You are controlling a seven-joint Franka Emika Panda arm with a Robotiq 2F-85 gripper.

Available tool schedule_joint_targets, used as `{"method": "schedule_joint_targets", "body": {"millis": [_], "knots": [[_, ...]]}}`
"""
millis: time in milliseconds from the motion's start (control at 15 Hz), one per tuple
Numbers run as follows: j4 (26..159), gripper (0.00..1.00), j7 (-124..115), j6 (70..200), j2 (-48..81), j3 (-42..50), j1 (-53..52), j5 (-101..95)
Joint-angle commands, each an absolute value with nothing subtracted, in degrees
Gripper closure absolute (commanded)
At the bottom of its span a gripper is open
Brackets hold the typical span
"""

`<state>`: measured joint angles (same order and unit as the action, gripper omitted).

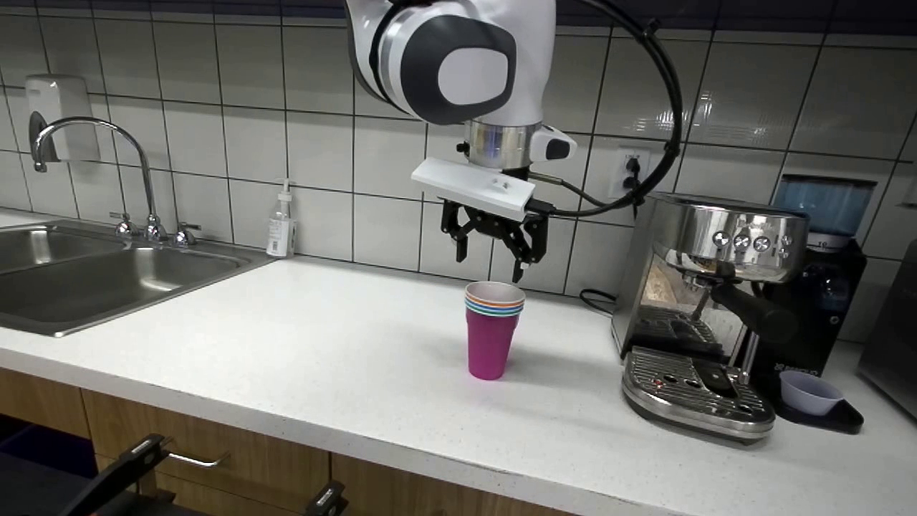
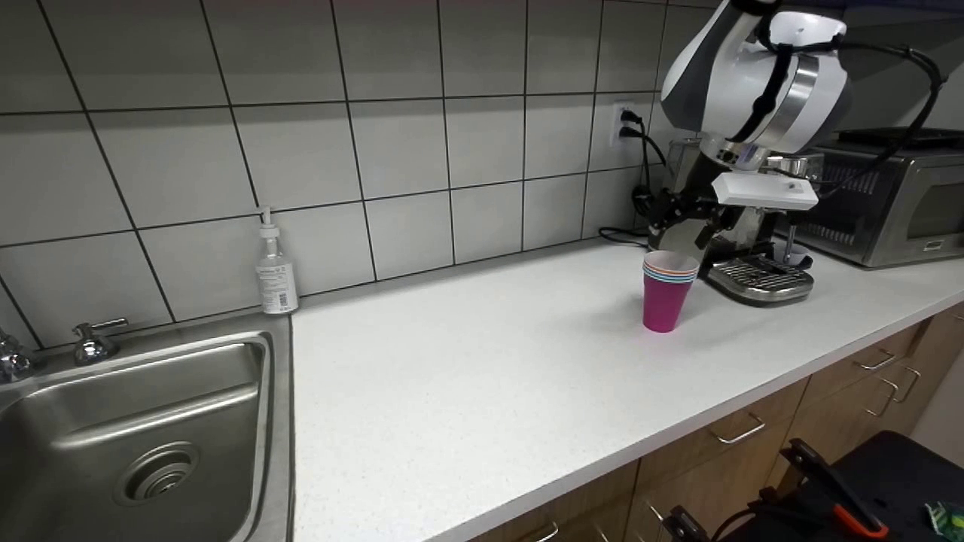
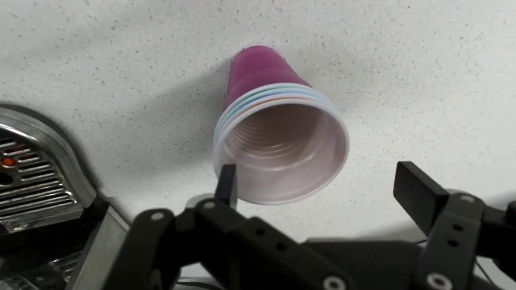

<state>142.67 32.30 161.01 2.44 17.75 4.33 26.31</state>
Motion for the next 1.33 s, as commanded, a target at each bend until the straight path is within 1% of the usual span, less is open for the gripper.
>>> {"method": "schedule_joint_targets", "body": {"millis": [0, 267, 600, 800, 1267], "knots": [[147.1, 0.00, 35.2, 158.1, -3.7, 17.5, 3.7, 23.6], [149.9, 0.00, 35.6, 156.3, -6.7, 17.1, 2.4, 21.5], [152.5, 0.00, 32.3, 157.8, -8.2, 15.1, 0.8, 18.2], [152.8, 0.00, 28.3, 158.9, -8.1, 12.3, 1.6, 16.9], [151.9, 0.00, 18.8, 157.9, -7.6, 9.7, 0.9, 19.1]]}}
